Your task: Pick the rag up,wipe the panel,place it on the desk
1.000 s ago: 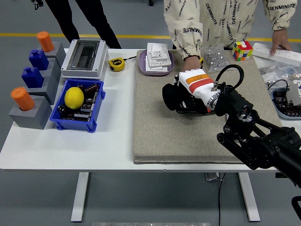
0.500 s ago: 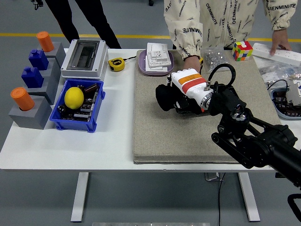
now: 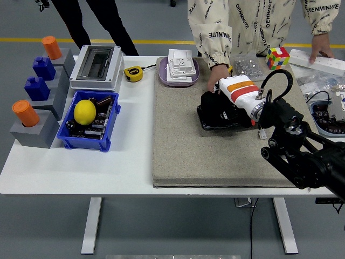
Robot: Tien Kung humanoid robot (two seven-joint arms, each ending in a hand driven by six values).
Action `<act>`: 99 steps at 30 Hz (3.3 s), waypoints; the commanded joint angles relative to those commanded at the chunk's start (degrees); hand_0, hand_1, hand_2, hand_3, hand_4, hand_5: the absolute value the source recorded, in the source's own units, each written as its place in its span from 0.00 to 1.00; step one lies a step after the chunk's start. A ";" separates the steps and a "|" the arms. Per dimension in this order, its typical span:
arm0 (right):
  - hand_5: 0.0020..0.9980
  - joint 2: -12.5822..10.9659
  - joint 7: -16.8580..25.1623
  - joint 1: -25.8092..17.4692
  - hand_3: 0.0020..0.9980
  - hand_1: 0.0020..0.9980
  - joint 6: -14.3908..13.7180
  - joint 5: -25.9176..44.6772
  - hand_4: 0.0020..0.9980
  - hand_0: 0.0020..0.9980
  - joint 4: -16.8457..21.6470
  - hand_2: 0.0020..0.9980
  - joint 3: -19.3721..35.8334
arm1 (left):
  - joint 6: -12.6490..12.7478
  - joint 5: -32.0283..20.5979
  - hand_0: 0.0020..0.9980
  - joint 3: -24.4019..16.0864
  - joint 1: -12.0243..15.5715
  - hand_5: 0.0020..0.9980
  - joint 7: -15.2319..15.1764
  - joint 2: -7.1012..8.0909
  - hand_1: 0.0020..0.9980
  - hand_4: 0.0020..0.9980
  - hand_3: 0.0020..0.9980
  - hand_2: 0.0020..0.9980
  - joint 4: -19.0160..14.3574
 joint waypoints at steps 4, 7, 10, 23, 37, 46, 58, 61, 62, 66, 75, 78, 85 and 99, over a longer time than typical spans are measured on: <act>0.06 -2.37 0.02 -0.39 0.42 0.36 0.21 0.25 1.00 0.22 -0.31 0.44 0.63 | 0.02 0.06 0.64 -0.28 0.01 0.47 -0.01 -0.05 0.69 0.59 0.56 0.72 0.00; 0.06 -4.22 0.12 -0.74 0.42 0.36 0.36 0.48 1.00 0.22 -0.55 0.44 1.34 | 0.03 0.09 0.64 -0.44 0.01 0.47 -0.02 -0.09 0.69 0.59 0.57 0.72 0.00; 0.06 -6.16 0.20 -1.17 0.42 0.36 0.49 0.99 1.00 0.22 -0.84 0.44 2.05 | 0.03 0.03 0.64 -0.48 -0.06 0.47 -0.04 -0.14 0.69 0.59 0.57 0.72 0.00; 0.05 -12.30 0.41 -3.54 0.42 0.36 1.01 0.85 1.00 0.22 -1.53 0.44 4.78 | 0.03 0.03 0.64 -0.52 0.23 0.47 -0.05 -0.19 0.69 0.59 0.57 0.72 0.00; 0.05 -13.03 0.60 -3.74 0.41 0.36 1.10 0.93 1.00 0.22 -1.54 0.44 4.43 | 0.01 -0.05 0.64 -0.19 0.40 0.47 -0.09 -0.04 0.69 0.59 0.57 0.72 0.00; 0.05 -11.31 0.53 -2.58 0.41 0.36 1.05 1.20 1.00 0.22 -1.17 0.44 3.24 | 0.02 -0.01 0.64 -0.17 0.35 0.47 -0.04 0.06 0.69 0.59 0.57 0.72 0.00; 0.05 -8.75 0.36 -0.65 0.41 0.36 0.99 1.72 0.99 0.22 0.16 0.44 0.70 | 0.04 0.01 0.64 -0.17 0.20 0.47 -0.03 0.16 0.69 0.59 0.57 0.72 0.00; 0.05 -7.94 0.31 -0.12 0.41 0.36 0.96 1.83 0.99 0.22 0.48 0.44 -0.17 | 0.03 0.02 0.64 -0.17 0.20 0.47 -0.03 0.18 0.69 0.59 0.57 0.72 0.00; 0.05 -7.68 0.30 0.02 0.41 0.36 0.96 1.84 0.99 0.22 0.60 0.44 -0.39 | 0.03 0.00 0.64 -0.13 0.18 0.47 -0.02 0.17 0.69 0.59 0.57 0.72 0.00; 0.05 -6.46 0.25 0.44 0.41 0.36 0.83 1.94 1.00 0.22 0.98 0.44 -0.94 | -0.02 -0.18 0.64 0.13 0.00 0.47 -0.09 0.15 0.69 0.59 0.57 0.72 0.00; 0.05 -4.11 0.10 1.16 0.41 0.36 0.66 2.11 1.00 0.22 1.56 0.44 -2.24 | 0.03 0.01 0.64 -0.08 0.05 0.47 0.04 0.16 0.69 0.59 0.56 0.72 0.00; 0.05 -3.22 0.06 1.36 0.41 0.36 0.58 2.20 1.00 0.22 1.66 0.44 -2.82 | 0.02 0.00 0.64 -0.05 0.02 0.47 0.01 0.14 0.69 0.59 0.57 0.72 0.00; 0.05 -1.01 0.00 1.51 0.41 0.36 0.41 2.30 1.00 0.22 1.69 0.44 -3.76 | 0.01 0.02 0.64 0.02 -0.02 0.47 -0.01 0.18 0.69 0.59 0.57 0.72 0.00; 0.05 3.26 -0.07 2.49 0.42 0.36 0.11 2.76 0.99 0.22 2.28 0.44 -6.45 | 0.00 0.16 0.64 0.06 -0.11 0.47 0.01 0.24 0.69 0.59 0.57 0.72 0.00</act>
